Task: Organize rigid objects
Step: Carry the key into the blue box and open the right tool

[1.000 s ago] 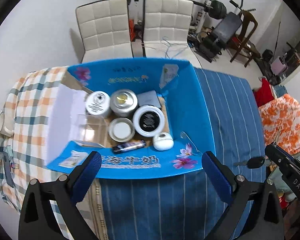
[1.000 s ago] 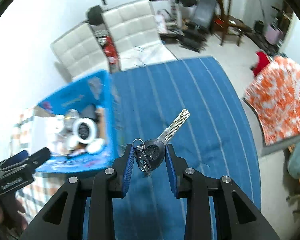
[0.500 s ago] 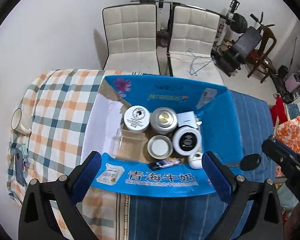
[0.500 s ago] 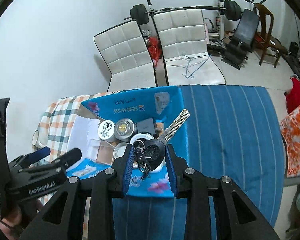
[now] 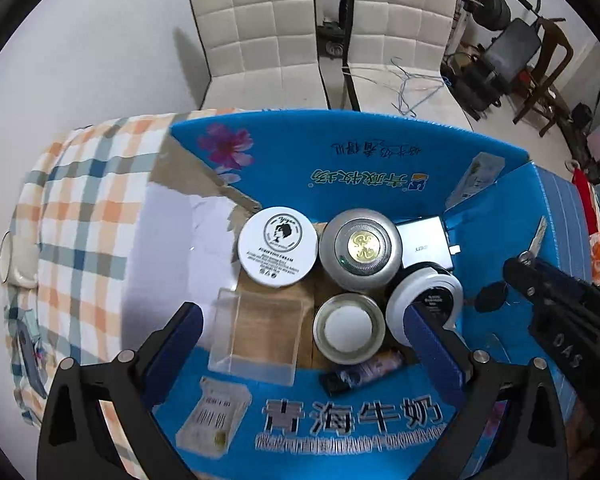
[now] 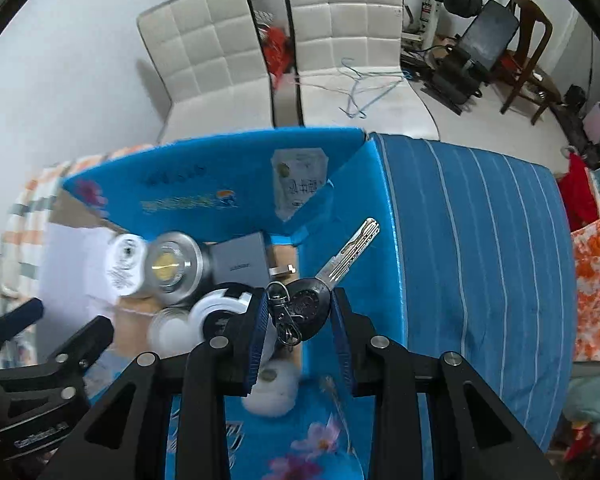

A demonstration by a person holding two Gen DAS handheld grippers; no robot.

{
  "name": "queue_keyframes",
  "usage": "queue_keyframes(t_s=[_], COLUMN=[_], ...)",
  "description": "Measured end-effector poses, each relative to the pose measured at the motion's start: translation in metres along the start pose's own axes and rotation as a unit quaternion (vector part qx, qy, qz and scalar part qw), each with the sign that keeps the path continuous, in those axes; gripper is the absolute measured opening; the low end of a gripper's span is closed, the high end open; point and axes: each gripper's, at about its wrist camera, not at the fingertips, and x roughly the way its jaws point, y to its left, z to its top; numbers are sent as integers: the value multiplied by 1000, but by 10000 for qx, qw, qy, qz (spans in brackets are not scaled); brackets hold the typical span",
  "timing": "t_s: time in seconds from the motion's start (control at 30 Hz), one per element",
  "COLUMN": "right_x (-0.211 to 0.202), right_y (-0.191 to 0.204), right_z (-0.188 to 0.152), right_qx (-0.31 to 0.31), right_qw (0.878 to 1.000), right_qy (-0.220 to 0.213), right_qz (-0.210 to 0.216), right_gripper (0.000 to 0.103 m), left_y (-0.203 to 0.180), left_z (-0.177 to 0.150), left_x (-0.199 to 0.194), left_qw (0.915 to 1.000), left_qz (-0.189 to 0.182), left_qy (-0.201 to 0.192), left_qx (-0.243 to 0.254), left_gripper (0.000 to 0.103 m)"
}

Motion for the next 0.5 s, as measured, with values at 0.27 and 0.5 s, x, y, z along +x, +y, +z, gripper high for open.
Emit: queue_keyframes(t_s=[0.27,0.5], right_x=[29,56], right_y=[11,11], right_z=[4,7], right_qx=[-156,-136], right_qw=[9987,9968], right_qy=[242,686], right_qz=[-421,-380], right_gripper=[34,34], left_y=[3,5], left_z=[6,11], left_x=[23,32], left_qw=[9997,9996], left_qz=[76,36], left_qy=[185,259], left_qx=[123,72], left_gripper=[103,103])
